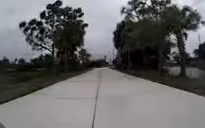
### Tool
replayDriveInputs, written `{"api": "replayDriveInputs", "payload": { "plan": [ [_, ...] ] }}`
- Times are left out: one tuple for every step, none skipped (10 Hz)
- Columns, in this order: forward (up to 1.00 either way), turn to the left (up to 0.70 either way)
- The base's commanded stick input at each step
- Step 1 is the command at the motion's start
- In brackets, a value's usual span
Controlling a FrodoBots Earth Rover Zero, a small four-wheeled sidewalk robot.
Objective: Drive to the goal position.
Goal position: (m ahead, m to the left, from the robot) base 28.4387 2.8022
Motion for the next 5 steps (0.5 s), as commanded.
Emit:
{"api": "replayDriveInputs", "payload": {
  "plan": [
    [0.85,0.00],
    [0.85,0.00],
    [0.85,0.00],
    [0.85,0.00],
    [0.85,0.00]
  ]
}}
